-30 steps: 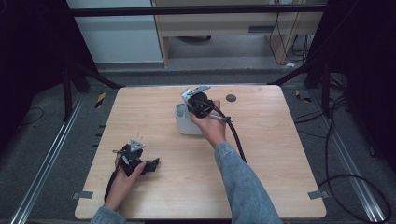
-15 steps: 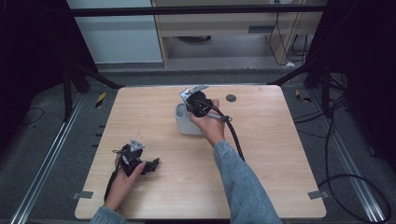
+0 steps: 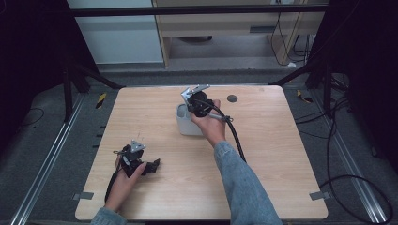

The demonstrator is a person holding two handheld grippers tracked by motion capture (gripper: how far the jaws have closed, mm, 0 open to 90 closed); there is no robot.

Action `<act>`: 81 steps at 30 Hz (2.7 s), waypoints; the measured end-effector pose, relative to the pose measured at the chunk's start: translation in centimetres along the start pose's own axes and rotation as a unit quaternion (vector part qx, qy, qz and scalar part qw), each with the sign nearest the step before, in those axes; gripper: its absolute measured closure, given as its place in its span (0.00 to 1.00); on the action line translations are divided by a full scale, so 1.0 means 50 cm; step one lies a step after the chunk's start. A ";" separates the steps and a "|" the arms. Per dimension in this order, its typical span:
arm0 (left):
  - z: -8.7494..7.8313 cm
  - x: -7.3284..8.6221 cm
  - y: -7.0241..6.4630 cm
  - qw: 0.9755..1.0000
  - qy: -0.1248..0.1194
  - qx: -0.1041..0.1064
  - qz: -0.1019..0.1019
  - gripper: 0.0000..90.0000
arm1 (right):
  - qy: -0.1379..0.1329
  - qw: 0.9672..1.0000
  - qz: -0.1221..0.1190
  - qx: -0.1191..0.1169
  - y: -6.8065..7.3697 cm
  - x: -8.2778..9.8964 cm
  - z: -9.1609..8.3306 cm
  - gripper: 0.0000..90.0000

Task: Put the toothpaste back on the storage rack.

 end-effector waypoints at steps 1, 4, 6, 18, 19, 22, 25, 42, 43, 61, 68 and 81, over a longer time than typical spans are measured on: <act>0.000 0.000 0.000 1.000 0.001 0.000 0.001 0.00 | 0.000 1.000 0.000 0.000 0.000 0.000 0.000 0.86; 0.000 0.000 0.000 1.000 0.000 0.000 0.000 0.00 | 0.000 1.000 0.002 0.001 -0.001 0.001 0.001 0.85; 0.000 0.000 0.000 1.000 0.001 0.000 0.001 0.00 | 0.001 1.000 0.004 0.000 0.000 0.003 0.002 0.84; 0.000 0.000 0.000 1.000 0.000 0.000 0.000 0.00 | -0.004 1.000 0.008 -0.005 -0.001 0.003 -0.011 0.81; 0.000 0.000 0.000 1.000 0.002 0.000 0.002 0.00 | -0.004 1.000 0.007 -0.006 0.000 0.004 -0.012 0.81; 0.000 0.000 0.000 1.000 0.000 0.000 0.000 0.00 | -0.004 1.000 0.007 -0.006 0.000 0.004 -0.016 0.80; 0.000 0.000 0.000 1.000 0.000 0.000 0.000 0.00 | -0.008 1.000 0.009 -0.007 -0.001 0.002 -0.021 0.78; 0.000 0.000 0.000 1.000 0.000 0.000 0.001 0.00 | -0.017 1.000 0.011 -0.009 -0.007 0.005 -0.059 0.69; 0.000 0.000 0.000 1.000 0.001 0.000 0.001 0.00 | -0.018 1.000 0.011 -0.009 -0.008 0.005 -0.062 0.67; 0.000 0.000 0.000 1.000 0.000 0.000 0.001 0.00 | -0.032 0.999 0.029 -0.024 -0.017 0.010 -0.103 0.44; 0.000 0.000 0.001 1.000 0.002 0.000 0.002 0.00 | -0.050 0.998 0.024 -0.021 -0.025 0.018 -0.121 0.37; -0.001 0.001 0.001 1.000 0.003 0.000 0.003 0.00 | -0.061 0.998 0.017 -0.020 -0.046 0.029 -0.161 0.21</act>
Point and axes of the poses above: each handheld gripper's, and its own axes: z roughly forward along the jaws, x roughly out of its underside, y roughly to its left, the point moved 6 cm from there along z, roughly forward along the jaws, and after that the axes turned 2 degrees about -z, right-handed, at the moved point
